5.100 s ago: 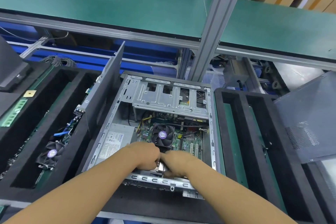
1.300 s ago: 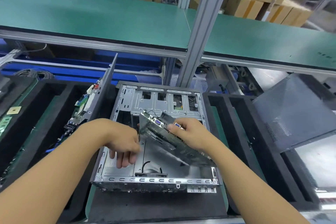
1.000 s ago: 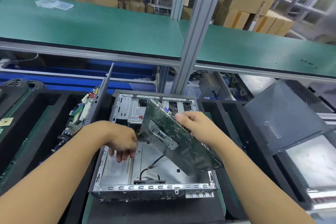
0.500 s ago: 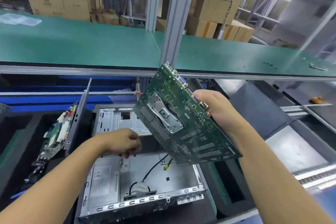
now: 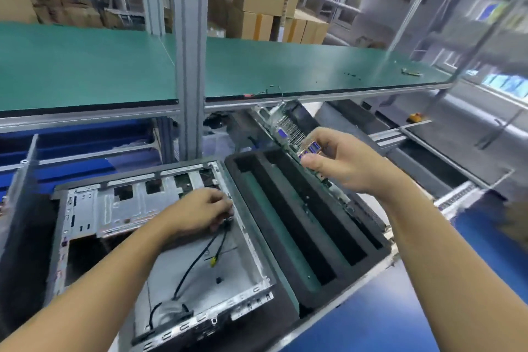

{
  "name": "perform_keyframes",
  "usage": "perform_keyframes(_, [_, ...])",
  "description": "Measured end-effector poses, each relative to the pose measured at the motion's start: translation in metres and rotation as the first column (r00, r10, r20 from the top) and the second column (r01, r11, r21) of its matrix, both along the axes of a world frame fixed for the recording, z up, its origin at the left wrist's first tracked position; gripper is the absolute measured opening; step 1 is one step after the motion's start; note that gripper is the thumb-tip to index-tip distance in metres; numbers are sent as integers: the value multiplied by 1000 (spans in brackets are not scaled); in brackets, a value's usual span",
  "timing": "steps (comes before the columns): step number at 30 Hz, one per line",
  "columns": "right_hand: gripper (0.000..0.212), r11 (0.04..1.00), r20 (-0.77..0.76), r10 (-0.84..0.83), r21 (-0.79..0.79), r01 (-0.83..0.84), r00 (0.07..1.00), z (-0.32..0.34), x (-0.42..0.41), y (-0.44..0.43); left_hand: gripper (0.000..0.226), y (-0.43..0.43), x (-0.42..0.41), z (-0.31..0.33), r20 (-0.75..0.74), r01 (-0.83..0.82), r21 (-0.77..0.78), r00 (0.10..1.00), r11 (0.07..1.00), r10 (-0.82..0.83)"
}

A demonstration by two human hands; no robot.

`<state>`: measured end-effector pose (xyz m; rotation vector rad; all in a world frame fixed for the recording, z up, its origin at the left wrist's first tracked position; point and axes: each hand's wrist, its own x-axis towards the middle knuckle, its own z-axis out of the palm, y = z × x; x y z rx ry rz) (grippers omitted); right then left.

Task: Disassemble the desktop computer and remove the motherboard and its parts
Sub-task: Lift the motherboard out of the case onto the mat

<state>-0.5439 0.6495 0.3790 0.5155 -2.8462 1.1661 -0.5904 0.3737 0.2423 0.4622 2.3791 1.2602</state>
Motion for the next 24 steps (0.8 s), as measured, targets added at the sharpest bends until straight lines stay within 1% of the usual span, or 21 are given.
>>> perform_keyframes(2, [27, 973, -91, -1, 231, 22, 996, -15, -6, 21, 30, 26, -9, -1, -48, -17, -1, 999, 1000, 17])
perform_keyframes(4, [28, 937, -116, 22, 350, 21, 993, -29, -12, 42, 31, 57, -19, -3, -75, -59, 15, 995, 998, 60])
perform_keyframes(5, [29, 923, -116, 40, 385, 8, 992, -37, -15, 52, 32, 74, -24, -3, -57, -93, 44, 994, 995, 95])
perform_keyframes(8, [31, 889, -84, 80, 456, -33, 993, -68, -25, 84, 29, 120, -42, -15, 126, -244, 145, 966, 959, 226])
perform_keyframes(11, [31, 851, -33, 100, 520, -69, 994, -102, -37, 114, 17, 155, -56, -41, 229, -366, 102, 913, 925, 337])
perform_keyframes(12, [31, 831, -15, 105, 550, -79, 994, -114, -41, 123, 16, 164, -59, -50, 286, -444, 127, 873, 887, 396])
perform_keyframes(13, [32, 806, -8, 119, 584, -92, 993, -126, -44, 131, 20, 173, -61, -57, 356, -542, 166, 812, 823, 463])
perform_keyframes(14, [33, 778, -6, 143, 620, -108, 990, -139, -48, 139, 26, 180, -64, -65, 394, -630, 181, 750, 755, 531])
perform_keyframes(15, [32, 750, -10, 172, 649, -125, 985, -151, -50, 145, 29, 185, -68, -74, 378, -685, 163, 708, 710, 596])
perform_keyframes(16, [30, 727, -10, 202, 671, -143, 979, -162, -53, 150, 28, 190, -71, -80, 335, -720, 119, 677, 684, 655])
perform_keyframes(17, [28, 709, 1, 229, 685, -167, 974, -174, -55, 154, 26, 193, -72, -83, 298, -739, 90, 659, 667, 690])
perform_keyframes(19, [25, 678, 46, 269, 700, -223, 962, -197, -58, 159, 23, 199, -71, -90, 280, -767, 62, 628, 639, 726])
perform_keyframes(22, [17, 625, 108, 336, 717, -308, 936, -232, -58, 160, 23, 205, -67, -103, 338, -769, 2, 602, 639, 723])
perform_keyframes(23, [17, 602, 129, 352, 728, -329, 927, -244, -57, 158, 24, 206, -66, -107, 341, -758, -22, 608, 652, 717])
perform_keyframes(24, [23, 592, 148, 361, 726, -349, 921, -255, -55, 156, 25, 206, -65, -112, 327, -745, -40, 620, 666, 713])
